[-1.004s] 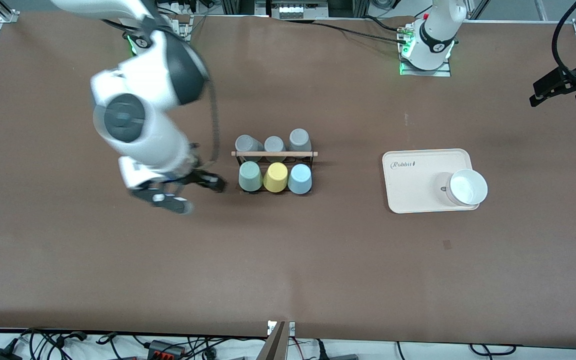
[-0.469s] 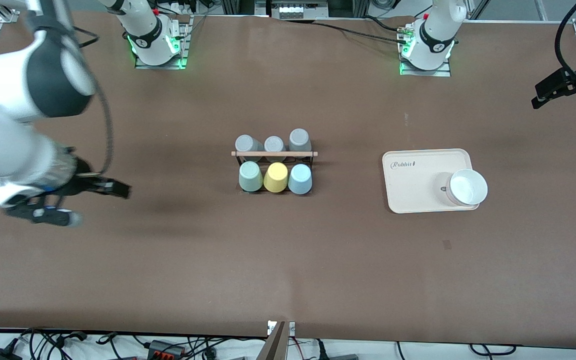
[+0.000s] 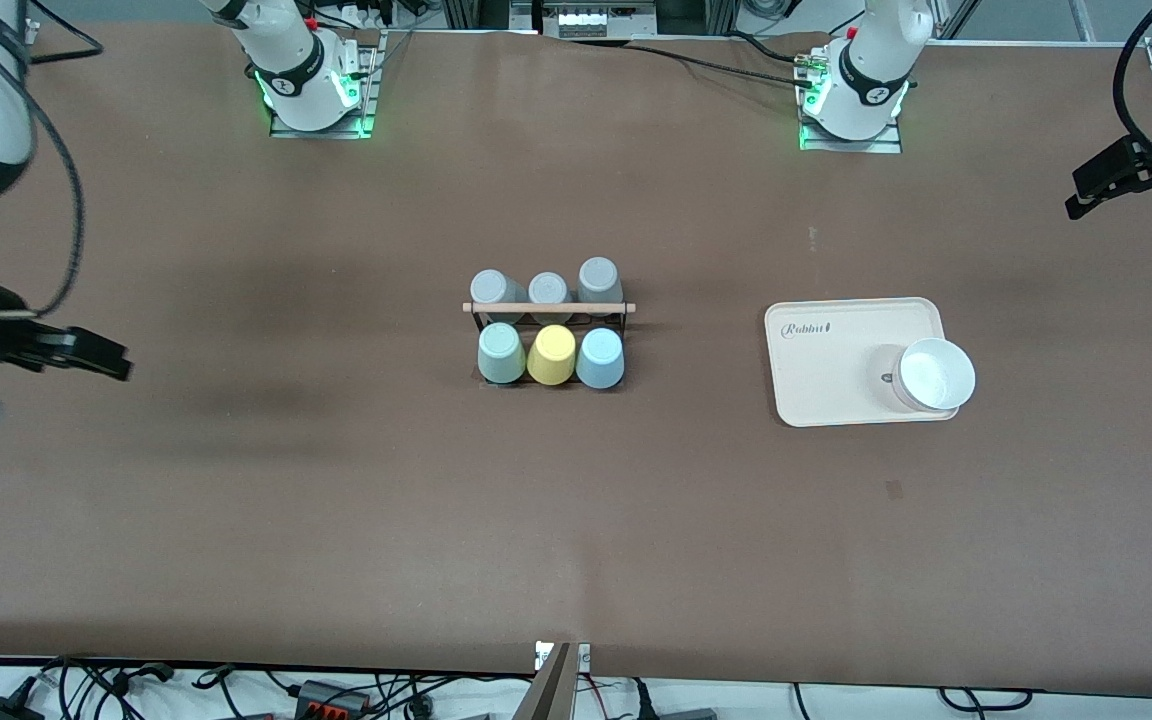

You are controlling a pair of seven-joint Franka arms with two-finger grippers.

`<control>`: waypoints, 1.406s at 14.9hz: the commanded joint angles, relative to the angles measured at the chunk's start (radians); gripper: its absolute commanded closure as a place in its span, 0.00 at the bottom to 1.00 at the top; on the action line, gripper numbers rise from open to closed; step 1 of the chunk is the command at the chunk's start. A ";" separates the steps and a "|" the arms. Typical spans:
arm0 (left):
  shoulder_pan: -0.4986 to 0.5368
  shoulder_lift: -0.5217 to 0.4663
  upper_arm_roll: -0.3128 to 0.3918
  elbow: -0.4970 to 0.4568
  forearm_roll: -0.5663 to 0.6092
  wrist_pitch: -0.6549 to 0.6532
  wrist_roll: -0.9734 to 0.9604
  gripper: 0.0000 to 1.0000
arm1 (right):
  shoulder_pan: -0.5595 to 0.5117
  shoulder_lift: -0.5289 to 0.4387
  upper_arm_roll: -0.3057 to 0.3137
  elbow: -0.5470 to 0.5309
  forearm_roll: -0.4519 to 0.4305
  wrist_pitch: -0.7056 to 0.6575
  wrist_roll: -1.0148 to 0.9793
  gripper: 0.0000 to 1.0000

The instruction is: Hang scattered cups on rack with three cups

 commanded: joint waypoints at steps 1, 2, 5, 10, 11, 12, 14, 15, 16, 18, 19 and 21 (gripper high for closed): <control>0.025 -0.005 0.000 0.010 -0.003 -0.003 0.083 0.00 | 0.003 -0.050 -0.058 -0.038 0.045 0.004 -0.135 0.00; 0.035 -0.005 -0.001 0.010 -0.003 -0.006 0.080 0.00 | 0.002 -0.058 -0.066 -0.039 0.052 0.001 -0.152 0.00; 0.026 -0.003 -0.009 0.012 -0.003 -0.003 0.034 0.00 | 0.006 -0.087 -0.057 -0.064 0.039 -0.004 -0.138 0.00; 0.024 -0.005 -0.024 0.012 -0.003 -0.003 0.023 0.00 | 0.002 -0.300 -0.057 -0.405 0.040 0.163 -0.138 0.00; 0.024 -0.006 -0.025 0.010 -0.003 -0.005 0.023 0.00 | 0.000 -0.340 -0.057 -0.462 0.040 0.187 -0.138 0.00; 0.024 -0.006 -0.025 0.010 -0.003 -0.006 0.028 0.00 | 0.000 -0.368 -0.057 -0.501 0.040 0.195 -0.138 0.00; 0.026 -0.006 -0.023 0.010 -0.003 -0.006 0.029 0.00 | -0.001 -0.412 -0.058 -0.562 0.040 0.195 -0.138 0.00; 0.026 -0.005 -0.023 0.010 -0.003 -0.009 0.029 0.00 | -0.001 -0.425 -0.060 -0.578 0.040 0.195 -0.138 0.00; 0.026 -0.005 -0.023 0.010 -0.003 -0.009 0.029 0.00 | -0.001 -0.425 -0.060 -0.576 0.040 0.183 -0.138 0.00; 0.026 -0.005 -0.023 0.012 -0.003 -0.011 0.028 0.00 | 0.000 -0.419 -0.060 -0.560 0.040 0.160 -0.146 0.00; 0.026 -0.005 -0.023 0.012 -0.003 -0.011 0.028 0.00 | 0.003 -0.416 -0.057 -0.547 0.040 0.155 -0.152 0.00; 0.026 -0.005 -0.023 0.010 -0.003 -0.011 0.026 0.00 | 0.005 -0.419 -0.055 -0.544 0.040 0.154 -0.152 0.00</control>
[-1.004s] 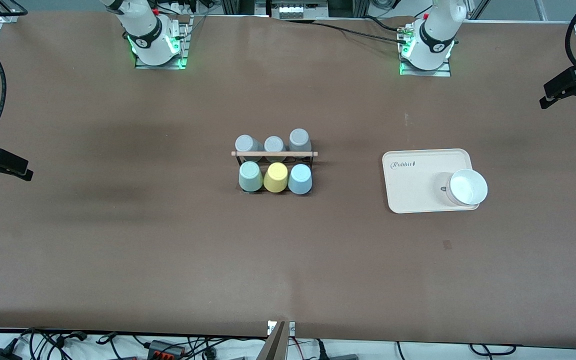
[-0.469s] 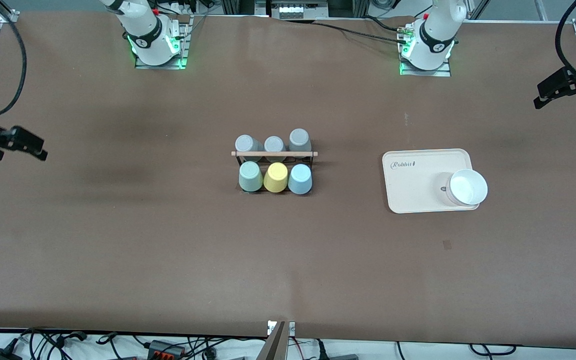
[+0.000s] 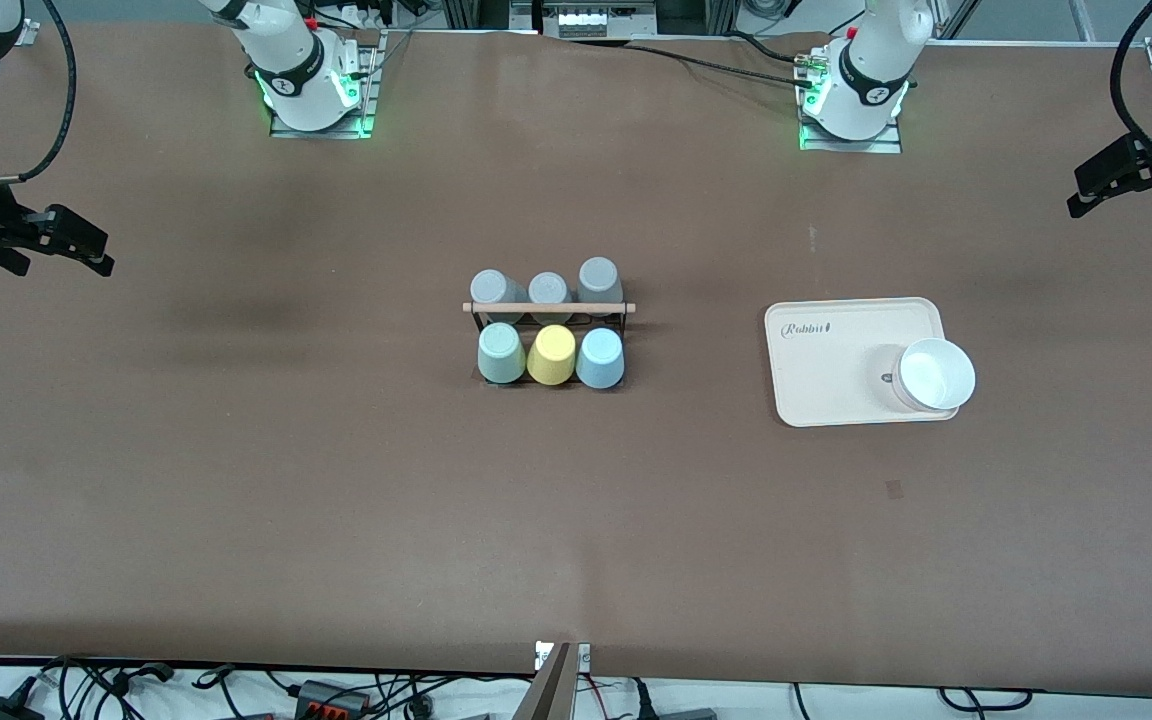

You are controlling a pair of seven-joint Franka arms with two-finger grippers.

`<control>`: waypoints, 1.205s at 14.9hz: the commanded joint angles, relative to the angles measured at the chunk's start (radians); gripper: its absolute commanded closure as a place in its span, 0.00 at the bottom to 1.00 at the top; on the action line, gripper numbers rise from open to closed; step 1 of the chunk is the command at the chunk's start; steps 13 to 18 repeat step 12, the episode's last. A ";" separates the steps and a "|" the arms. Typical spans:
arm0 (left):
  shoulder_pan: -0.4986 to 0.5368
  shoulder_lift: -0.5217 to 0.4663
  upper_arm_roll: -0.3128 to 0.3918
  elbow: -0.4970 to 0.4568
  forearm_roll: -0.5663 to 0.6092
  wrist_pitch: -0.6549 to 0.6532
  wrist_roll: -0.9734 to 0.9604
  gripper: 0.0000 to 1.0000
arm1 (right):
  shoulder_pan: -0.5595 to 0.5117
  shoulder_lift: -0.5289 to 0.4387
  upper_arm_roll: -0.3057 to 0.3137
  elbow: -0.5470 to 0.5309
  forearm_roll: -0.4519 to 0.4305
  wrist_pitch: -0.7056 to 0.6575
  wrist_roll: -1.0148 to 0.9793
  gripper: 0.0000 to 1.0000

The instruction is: Hang scattered cups on rack with three cups

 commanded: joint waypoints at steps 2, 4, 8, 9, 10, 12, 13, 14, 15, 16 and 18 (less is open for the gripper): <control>0.001 -0.003 -0.003 0.010 -0.003 -0.010 -0.005 0.00 | -0.002 -0.017 0.001 -0.001 0.006 -0.010 -0.029 0.00; 0.003 -0.003 -0.003 0.010 -0.003 -0.010 -0.005 0.00 | 0.001 -0.023 0.005 0.000 0.003 -0.074 -0.016 0.00; 0.001 -0.003 -0.003 0.008 -0.003 -0.010 -0.005 0.00 | 0.001 -0.023 0.008 0.009 -0.001 -0.074 -0.019 0.00; 0.003 -0.003 -0.003 0.008 -0.003 -0.010 -0.005 0.00 | 0.001 -0.023 0.008 0.009 -0.004 -0.073 -0.019 0.00; 0.003 -0.003 -0.003 0.008 -0.003 -0.010 -0.005 0.00 | 0.001 -0.023 0.008 0.009 -0.011 -0.071 -0.019 0.00; 0.003 -0.003 -0.003 0.008 -0.003 -0.010 -0.005 0.00 | 0.001 -0.023 0.008 0.009 -0.016 -0.070 -0.019 0.00; 0.003 -0.003 -0.003 0.008 -0.003 -0.010 -0.005 0.00 | 0.001 -0.023 0.008 0.009 -0.016 -0.070 -0.019 0.00; 0.003 -0.003 -0.003 0.008 -0.003 -0.010 -0.005 0.00 | 0.001 -0.023 0.008 0.009 -0.016 -0.070 -0.019 0.00; 0.003 -0.003 -0.003 0.008 -0.003 -0.010 -0.005 0.00 | 0.001 -0.023 0.008 0.009 -0.016 -0.070 -0.019 0.00; 0.003 -0.003 -0.003 0.008 -0.003 -0.010 -0.005 0.00 | 0.001 -0.023 0.008 0.009 -0.016 -0.070 -0.019 0.00; 0.003 -0.003 -0.003 0.008 -0.003 -0.010 -0.005 0.00 | 0.001 -0.023 0.008 0.009 -0.016 -0.070 -0.019 0.00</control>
